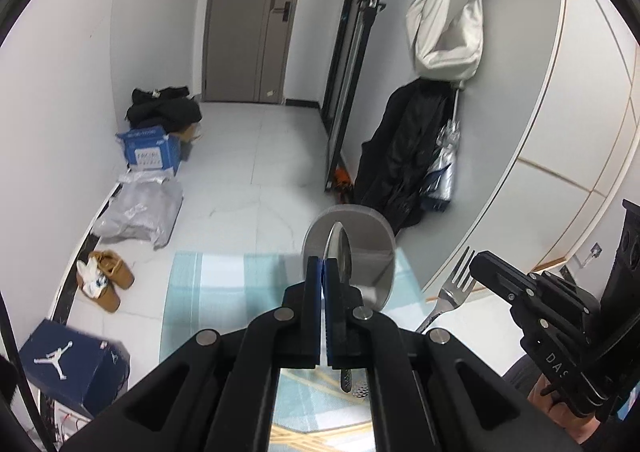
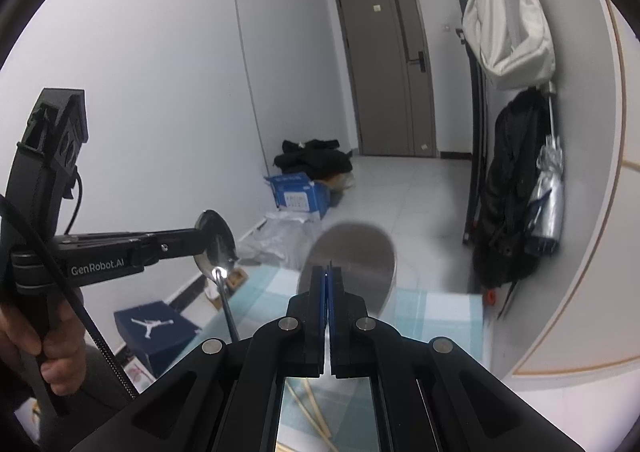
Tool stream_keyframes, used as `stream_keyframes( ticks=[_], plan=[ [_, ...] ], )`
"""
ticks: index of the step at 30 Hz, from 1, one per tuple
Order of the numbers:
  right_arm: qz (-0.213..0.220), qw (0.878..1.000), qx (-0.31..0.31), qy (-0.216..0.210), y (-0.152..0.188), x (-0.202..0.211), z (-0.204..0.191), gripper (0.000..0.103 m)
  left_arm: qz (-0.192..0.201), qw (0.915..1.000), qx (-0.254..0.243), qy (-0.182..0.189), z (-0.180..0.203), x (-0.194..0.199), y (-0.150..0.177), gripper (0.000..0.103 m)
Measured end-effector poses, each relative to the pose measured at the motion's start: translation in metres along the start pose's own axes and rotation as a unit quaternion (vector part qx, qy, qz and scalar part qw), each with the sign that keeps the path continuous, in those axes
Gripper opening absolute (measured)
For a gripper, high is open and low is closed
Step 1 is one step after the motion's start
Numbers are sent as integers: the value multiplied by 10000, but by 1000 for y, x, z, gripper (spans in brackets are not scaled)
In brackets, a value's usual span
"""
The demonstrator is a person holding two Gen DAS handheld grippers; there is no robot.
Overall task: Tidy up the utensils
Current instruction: 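Carry the spoon with the left gripper over the holder while the right gripper carries the fork, then open the left gripper to drop the spoon in the holder while the right releases the fork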
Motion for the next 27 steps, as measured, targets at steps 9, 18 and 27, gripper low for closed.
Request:
stream_keyframes(
  ticks=[9, 18, 27],
  plan=[
    [267, 9995, 147, 53, -63, 0, 20, 1, 259, 9993, -150, 211, 12, -6, -47, 0],
    [414, 9986, 293, 147, -112, -30, 50, 1, 394, 9986, -204, 279, 13, -27, -80, 0],
    [370, 9982, 430, 207, -126, -68, 68, 1, 295, 9985, -367, 272, 8, -62, -87, 0]
  ],
)
Point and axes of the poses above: each gripper's, at about its wrist camera, not at the fingertips, and x roughly against the way its jaws point, z to its right, y to its underside, the point moved 10 cm from there along -x, roughly the way its jaws point, and after that the axes turned 5 degrees about x, right-handed, at the moved point
